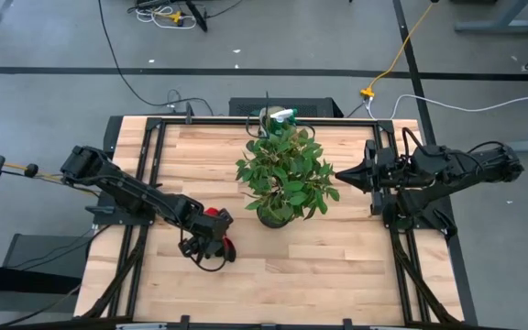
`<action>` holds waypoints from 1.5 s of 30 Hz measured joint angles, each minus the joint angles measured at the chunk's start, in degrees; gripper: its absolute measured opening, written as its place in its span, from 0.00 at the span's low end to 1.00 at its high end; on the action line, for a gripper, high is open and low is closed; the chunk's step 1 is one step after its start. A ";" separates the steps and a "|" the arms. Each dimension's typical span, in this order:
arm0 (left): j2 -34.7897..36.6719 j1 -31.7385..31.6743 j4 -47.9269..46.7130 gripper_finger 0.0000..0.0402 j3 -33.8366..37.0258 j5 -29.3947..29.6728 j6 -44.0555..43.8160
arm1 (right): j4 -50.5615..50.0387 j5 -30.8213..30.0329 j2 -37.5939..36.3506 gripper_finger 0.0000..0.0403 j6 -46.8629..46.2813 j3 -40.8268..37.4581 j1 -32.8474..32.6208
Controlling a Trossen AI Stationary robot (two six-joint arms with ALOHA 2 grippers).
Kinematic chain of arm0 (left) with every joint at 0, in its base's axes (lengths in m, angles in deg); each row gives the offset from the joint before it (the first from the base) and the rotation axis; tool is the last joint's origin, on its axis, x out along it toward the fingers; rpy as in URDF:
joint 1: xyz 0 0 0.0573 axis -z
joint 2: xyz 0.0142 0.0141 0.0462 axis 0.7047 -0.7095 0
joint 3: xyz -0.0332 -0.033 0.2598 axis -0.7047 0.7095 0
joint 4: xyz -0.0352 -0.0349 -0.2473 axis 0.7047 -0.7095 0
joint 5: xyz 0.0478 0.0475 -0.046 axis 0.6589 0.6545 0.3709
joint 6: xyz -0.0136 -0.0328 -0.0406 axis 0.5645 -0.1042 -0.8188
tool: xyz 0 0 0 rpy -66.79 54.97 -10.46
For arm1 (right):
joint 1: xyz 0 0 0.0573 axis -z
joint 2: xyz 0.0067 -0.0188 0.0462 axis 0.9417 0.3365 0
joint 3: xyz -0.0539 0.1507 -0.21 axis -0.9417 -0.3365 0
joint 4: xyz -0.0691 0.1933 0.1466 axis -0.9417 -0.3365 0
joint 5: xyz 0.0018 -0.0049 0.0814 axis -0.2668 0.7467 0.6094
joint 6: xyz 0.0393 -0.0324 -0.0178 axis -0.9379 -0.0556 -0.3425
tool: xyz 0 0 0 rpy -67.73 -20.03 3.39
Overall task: Pick & Place Garden tools in Gardening bag
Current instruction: Put the black red gloves into the gardening bag
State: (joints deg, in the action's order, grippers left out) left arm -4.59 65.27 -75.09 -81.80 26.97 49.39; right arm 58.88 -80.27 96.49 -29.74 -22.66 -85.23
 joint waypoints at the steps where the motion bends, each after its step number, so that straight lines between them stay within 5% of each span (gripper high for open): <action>1: 0.00 -0.06 0.47 0.83 0.06 0.00 -0.19 | -0.01 -0.04 0.00 0.00 0.02 0.00 -0.02; 23: -5.90 -0.15 4.39 0.65 -0.01 1.58 -0.17 | 0.34 -0.15 0.00 0.00 -0.02 -0.02 0.00; 45: -5.90 -0.04 -2.49 0.16 -7.80 1.65 -1.72 | 0.13 -0.02 0.00 0.00 1.33 -0.02 0.00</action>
State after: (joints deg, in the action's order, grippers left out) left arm -10.49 65.23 -77.58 -89.59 28.62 47.68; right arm 59.02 -80.29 96.49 -28.41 -22.68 -85.23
